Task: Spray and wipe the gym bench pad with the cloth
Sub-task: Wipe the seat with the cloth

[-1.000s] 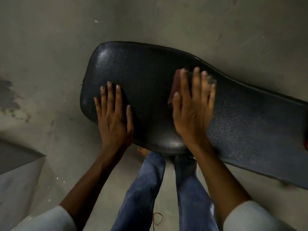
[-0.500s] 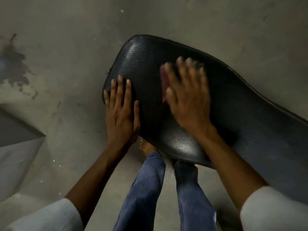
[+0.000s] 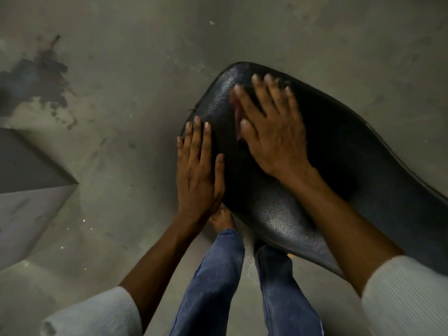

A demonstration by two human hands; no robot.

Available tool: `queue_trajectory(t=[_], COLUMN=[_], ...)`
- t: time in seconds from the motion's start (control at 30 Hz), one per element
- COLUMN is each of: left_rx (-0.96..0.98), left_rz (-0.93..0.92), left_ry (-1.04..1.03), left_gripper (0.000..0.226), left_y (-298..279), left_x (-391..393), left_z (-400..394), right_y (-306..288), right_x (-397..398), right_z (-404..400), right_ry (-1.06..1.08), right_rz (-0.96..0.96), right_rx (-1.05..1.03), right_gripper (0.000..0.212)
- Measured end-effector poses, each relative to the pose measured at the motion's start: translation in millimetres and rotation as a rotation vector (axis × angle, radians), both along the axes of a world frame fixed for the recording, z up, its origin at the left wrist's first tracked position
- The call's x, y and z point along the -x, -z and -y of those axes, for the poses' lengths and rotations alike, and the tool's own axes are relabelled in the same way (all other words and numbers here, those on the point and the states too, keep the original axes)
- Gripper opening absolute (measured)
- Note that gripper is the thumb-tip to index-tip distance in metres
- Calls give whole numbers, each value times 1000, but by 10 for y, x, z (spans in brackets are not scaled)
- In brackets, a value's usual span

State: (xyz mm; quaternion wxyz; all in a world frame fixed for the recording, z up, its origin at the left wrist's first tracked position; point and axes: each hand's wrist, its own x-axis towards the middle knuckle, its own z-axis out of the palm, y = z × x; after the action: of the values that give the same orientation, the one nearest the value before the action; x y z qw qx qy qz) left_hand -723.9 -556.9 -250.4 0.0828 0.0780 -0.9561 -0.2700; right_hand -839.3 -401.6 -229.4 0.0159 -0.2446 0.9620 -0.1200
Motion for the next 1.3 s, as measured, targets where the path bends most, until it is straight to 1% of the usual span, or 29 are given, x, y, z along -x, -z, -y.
queue_trajectory(t=[0.07,0.1,0.13,0.17,0.23,0.27,0.3,0.33,0.37,0.43,0.5,0.57,0.63,0.67,0.77,0.8,0.83,0.93,1.03,1.1,1.17,1.2,1.3], left_rx=[-45,-89,-138,-178,-213,-218,-224,-231,-236,-207,-98,72,187,205,186,187,193,216,207,222,243,251,266], left_rz=[20,19,3,-25,-86,-113,-133,-145,-148,-123,-65,-2,34,44,58,66,81,100,75,111,139,147,153], left_ry=[-13,-37,-81,-140,-255,-283,-288,-275,-250,-186,-91,9,30,9,-133,-145,-121,55,242,342,356,341,293], left_gripper=[59,59,58,57,56,55,54,54,54,55,60,62,62,62,62,62,62,63,63,64,63,63,64], left_y=[-18,-39,-67,-101,-175,-204,-229,-252,-273,-311,-294,-200,-95,-61,-41,-50,-58,-104,-179,-214,-232,-238,-226], left_x=[-49,-67,-75,-71,-37,-19,-10,1,23,101,189,212,164,146,342,483,632,924,682,314,29,10,405], left_z=[15,32,56,85,135,145,139,121,90,-10,-140,-254,-268,-231,-90,-57,-49,-159,-235,-237,-195,-182,-329], right_y=[-26,-37,-42,-39,-34,-45,-64,-93,-125,-142,-83,3,65,88,119,126,136,159,124,88,77,80,130], right_x=[71,29,-50,-146,-316,-353,-350,-321,-283,-203,-141,-140,-177,-192,-204,-211,-218,-212,-200,-243,-378,-453,-569], right_z=[170,263,344,410,496,520,528,524,506,384,151,-72,-177,-186,-153,-145,-147,-185,-237,-344,-485,-547,-636], right_ry=[99,83,10,-113,-366,-447,-487,-478,-419,-213,-14,91,101,92,98,98,100,125,221,309,368,385,370], right_rz=[10,6,1,-4,-7,3,21,51,85,83,45,36,4,-22,-88,-92,-90,-63,-28,-45,-54,-52,-55], right_rx=[0,-4,-1,7,47,68,102,171,263,399,387,334,279,264,257,263,272,346,469,445,377,331,225], right_gripper=[63,63,64,64,63,62,61,60,57,52,49,48,47,47,47,47,48,48,46,44,44,44,48])
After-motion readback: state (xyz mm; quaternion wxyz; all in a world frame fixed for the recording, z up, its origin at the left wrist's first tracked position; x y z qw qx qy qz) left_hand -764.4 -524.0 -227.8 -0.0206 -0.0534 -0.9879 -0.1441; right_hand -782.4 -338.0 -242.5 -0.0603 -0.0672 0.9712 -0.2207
